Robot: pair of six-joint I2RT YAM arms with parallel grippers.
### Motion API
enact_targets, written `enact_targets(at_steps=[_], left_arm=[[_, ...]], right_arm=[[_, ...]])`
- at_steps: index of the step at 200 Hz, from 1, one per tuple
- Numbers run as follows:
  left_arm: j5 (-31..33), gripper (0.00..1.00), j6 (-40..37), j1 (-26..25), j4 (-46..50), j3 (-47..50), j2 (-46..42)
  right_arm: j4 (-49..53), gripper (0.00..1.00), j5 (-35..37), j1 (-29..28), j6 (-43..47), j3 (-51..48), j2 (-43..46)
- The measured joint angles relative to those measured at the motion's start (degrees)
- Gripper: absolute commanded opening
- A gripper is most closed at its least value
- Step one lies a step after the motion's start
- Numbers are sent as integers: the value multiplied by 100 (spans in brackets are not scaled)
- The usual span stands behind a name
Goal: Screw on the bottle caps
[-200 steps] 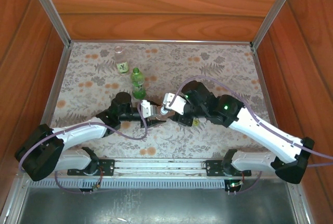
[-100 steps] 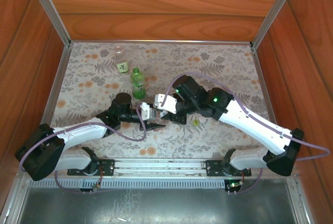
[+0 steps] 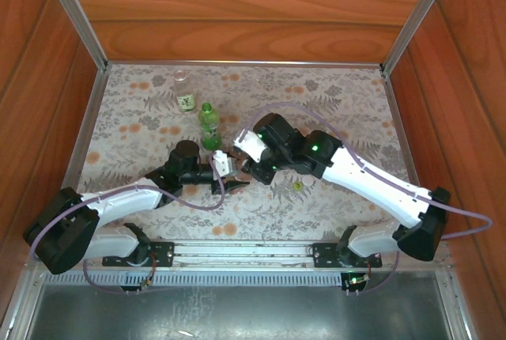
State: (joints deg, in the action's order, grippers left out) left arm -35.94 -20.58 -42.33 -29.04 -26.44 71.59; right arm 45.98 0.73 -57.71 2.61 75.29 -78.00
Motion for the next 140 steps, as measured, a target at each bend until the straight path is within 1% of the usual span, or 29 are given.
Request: enact_targets(at_steps=[5,18,23,32,41,51,61,77,94,107,122,140], left_arm=[[138,58,0,0,37,-26,24],[431,58,2,2,87,-107,103],[501,58,0,2,98,-138,129],[597,58,2,2,103,-197,181],[627,58,9,0,94,-238,201],[605,58,52,-4,31,-262,188],[535,58,109,-4,-46,-271,151],[254,58,238,11,-140,-269,26],[-308,58,402,33,-216,-269,-114],[-769,58,525,33,-269,-271,-155],[-1259,58,643,33,-291,-271,-155],[-1788,58,719,52,-334,-295,-166]], right_arm=[[11,24,149,0,-455,57,-87],[13,33,402,0,-1353,157,-238],[0,35,459,0,-1663,173,-269],[-31,38,522,9,-1991,175,-278],[-70,44,573,11,-2159,168,-258],[-219,50,544,11,-2037,66,-151],[-466,57,442,9,-1725,-225,94],[-824,62,68,4,-1117,-927,745],[-1255,64,-446,0,-404,-1744,1628],[-1517,64,-817,0,74,-2085,2142],[-1805,63,-1207,4,584,-2155,2413],[-1980,63,-1554,48,1097,-2120,2455]])
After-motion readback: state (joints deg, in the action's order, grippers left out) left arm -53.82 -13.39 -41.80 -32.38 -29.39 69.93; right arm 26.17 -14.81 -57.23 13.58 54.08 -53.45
